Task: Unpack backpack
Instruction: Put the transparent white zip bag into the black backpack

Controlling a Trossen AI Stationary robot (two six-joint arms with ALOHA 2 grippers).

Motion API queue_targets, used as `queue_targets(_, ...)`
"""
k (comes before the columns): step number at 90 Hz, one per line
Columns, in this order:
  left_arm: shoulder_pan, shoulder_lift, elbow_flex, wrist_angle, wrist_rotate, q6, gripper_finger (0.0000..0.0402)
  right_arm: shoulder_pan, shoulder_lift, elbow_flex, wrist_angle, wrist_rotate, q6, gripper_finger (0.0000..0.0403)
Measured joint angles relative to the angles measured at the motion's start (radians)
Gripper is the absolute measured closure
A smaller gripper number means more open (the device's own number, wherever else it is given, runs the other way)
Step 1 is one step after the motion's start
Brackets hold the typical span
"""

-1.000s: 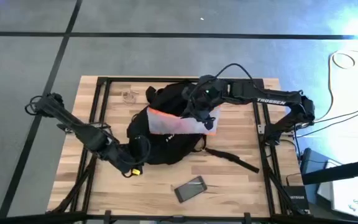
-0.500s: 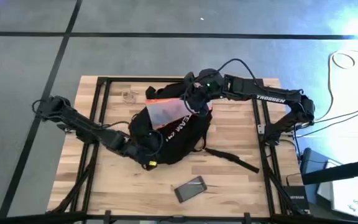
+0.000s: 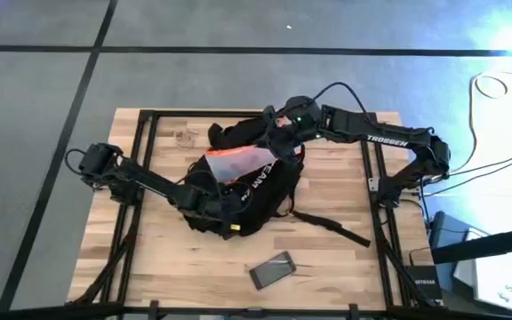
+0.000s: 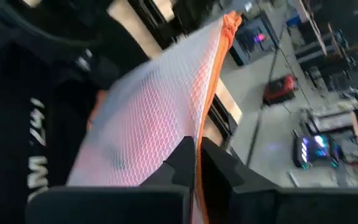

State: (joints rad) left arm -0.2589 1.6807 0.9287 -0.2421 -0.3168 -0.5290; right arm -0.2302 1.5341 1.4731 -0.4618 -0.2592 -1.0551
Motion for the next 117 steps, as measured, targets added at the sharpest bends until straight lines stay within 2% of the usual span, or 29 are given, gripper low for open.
queue_targets(8, -0.003, -0.012, -0.001, -0.006, -0.004, 0.015, 0.0168, 0.001, -0.001, 0.0, 0.001, -0.02, 0.004, 0.0403)
queue_targets(14, -0.008, -0.022, -0.001, -0.015, 0.0, 0.033, 0.0191, 0.001, -0.001, 0.0, 0.002, -0.021, 0.004, 0.0403)
queue_targets(19, -0.01, -0.023, -0.001, -0.018, 0.019, 0.049, 0.0229, 0.0, -0.001, 0.0, 0.005, -0.022, 0.004, 0.0403)
queue_targets(30, -0.014, -0.023, -0.001, -0.048, 0.032, 0.072, 0.0358, 0.0, -0.001, 0.0, 0.023, -0.022, 0.004, 0.0403)
queue_targets(35, -0.015, -0.023, -0.002, -0.055, 0.033, 0.075, 0.0385, 0.0, -0.001, 0.0, 0.024, -0.022, 0.005, 0.0403)
queue_targets(52, -0.015, -0.024, 0.0, -0.062, 0.037, 0.076, 0.0399, 0.0, -0.001, 0.0, 0.02, -0.022, 0.006, 0.0403)
queue_targets(69, -0.032, -0.076, 0.047, -0.124, 0.038, 0.1, 0.0401, 0.0, -0.001, 0.0, 0.018, -0.032, 0.006, 0.0403)
queue_targets(90, -0.104, -0.205, 0.109, -0.141, 0.011, 0.182, 0.0401, 0.0, -0.001, 0.0, 0.056, -0.115, 0.008, 0.0403)
queue_targets(100, -0.147, -0.259, 0.115, -0.136, 0.008, 0.223, 0.0401, 0.0, -0.001, 0.0, 0.084, -0.188, 0.01, 0.0403)
queue_targets(110, -0.183, -0.276, 0.115, -0.135, -0.002, 0.236, 0.0401, 0.0, -0.001, 0.0, 0.122, -0.271, 0.031, 0.0403)
queue_targets(117, -0.198, -0.276, 0.115, -0.142, -0.013, 0.244, 0.0401, 0.001, -0.001, 0.014, 0.13, -0.278, 0.03, 0.0403)
